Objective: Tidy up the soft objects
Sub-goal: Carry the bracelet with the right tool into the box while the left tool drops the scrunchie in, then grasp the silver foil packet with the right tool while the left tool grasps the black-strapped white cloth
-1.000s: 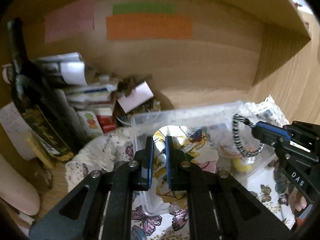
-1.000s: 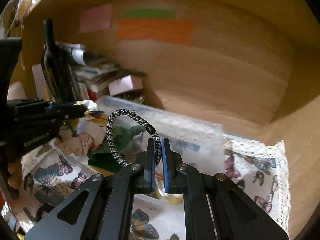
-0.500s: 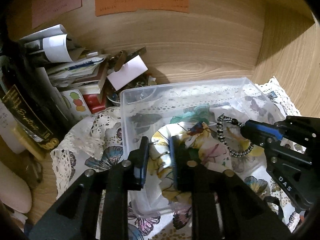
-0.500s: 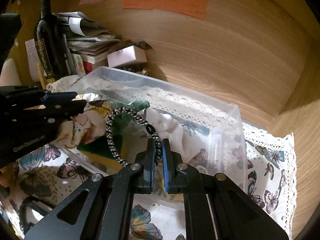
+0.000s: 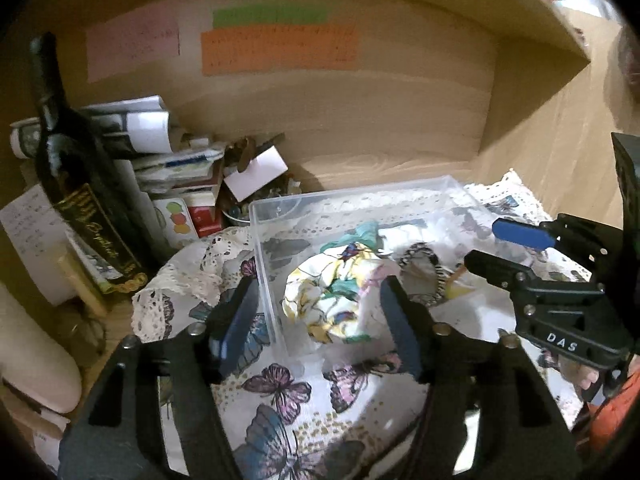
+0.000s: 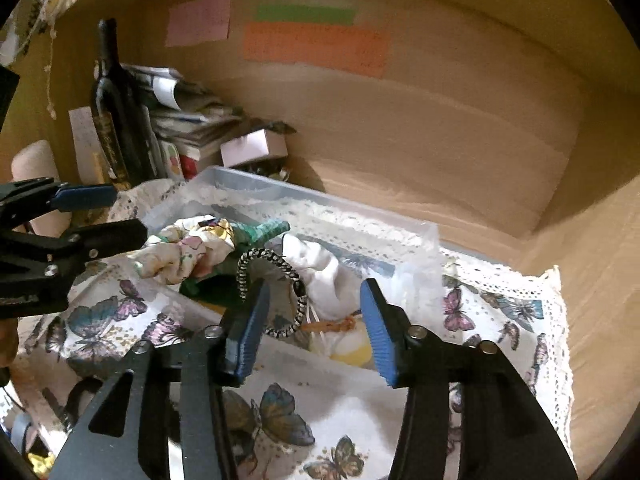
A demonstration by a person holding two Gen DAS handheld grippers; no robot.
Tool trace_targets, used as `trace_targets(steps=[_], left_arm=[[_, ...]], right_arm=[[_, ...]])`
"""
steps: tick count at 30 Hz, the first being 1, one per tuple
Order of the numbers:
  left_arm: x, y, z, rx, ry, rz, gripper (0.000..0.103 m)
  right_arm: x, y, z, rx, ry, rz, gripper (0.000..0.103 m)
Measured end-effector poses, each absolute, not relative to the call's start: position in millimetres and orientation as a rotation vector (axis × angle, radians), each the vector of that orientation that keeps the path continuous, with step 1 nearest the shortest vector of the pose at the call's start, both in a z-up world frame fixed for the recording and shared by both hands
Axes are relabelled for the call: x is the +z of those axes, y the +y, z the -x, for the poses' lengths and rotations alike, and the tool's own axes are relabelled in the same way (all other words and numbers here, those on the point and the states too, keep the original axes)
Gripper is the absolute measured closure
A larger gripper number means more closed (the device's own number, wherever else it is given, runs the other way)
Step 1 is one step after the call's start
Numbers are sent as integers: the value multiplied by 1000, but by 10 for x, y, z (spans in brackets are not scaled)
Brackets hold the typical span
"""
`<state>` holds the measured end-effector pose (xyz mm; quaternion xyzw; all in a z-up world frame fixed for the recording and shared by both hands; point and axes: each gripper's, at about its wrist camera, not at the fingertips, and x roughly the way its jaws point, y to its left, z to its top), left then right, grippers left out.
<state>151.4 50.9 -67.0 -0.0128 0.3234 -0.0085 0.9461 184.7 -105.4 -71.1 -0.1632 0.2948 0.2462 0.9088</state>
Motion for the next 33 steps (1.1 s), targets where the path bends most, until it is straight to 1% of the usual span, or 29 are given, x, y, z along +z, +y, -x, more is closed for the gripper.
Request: trace_targets(steps=[4, 5, 6, 7, 9, 11, 15, 17, 21, 28, 33], left_arm=[[-596, 488, -1323, -30, 636, 27, 21], [-589, 474, -1287, -34, 635, 25, 17], [-591, 458, -1233, -39, 635, 22, 15], [-598, 444, -1180, -41, 636, 18, 12], [-635, 416, -1078, -39, 642, 6, 10], [-686, 395, -979, -35, 652, 0, 8], [-806, 358, -777, -39, 684, 16, 5], [-850, 339, -682, -44, 692, 28, 2], [-934, 225, -545, -64, 700, 44, 2], [-1192, -25, -449, -113, 767, 23, 1], [-1444, 20, -466, -42, 809, 16, 1]], right_arm=[[-632, -1142, -1665, 521, 578, 327, 48], [-619, -1158, -1618, 523, 571, 328, 44], [-611, -1178, -1565, 525, 564, 327, 40], [-608, -1203, -1511, 527, 559, 325, 39], [-617, -1254, -1428, 534, 558, 320, 35], [-650, -1302, -1341, 534, 562, 315, 34], [-744, -1397, -1183, 524, 580, 308, 33], [-797, -1430, -1133, 527, 598, 301, 32], [-931, -1503, -1017, 523, 638, 293, 31], [-1162, -1579, -850, 544, 712, 265, 31], [-1269, -1569, -799, 569, 751, 249, 28]])
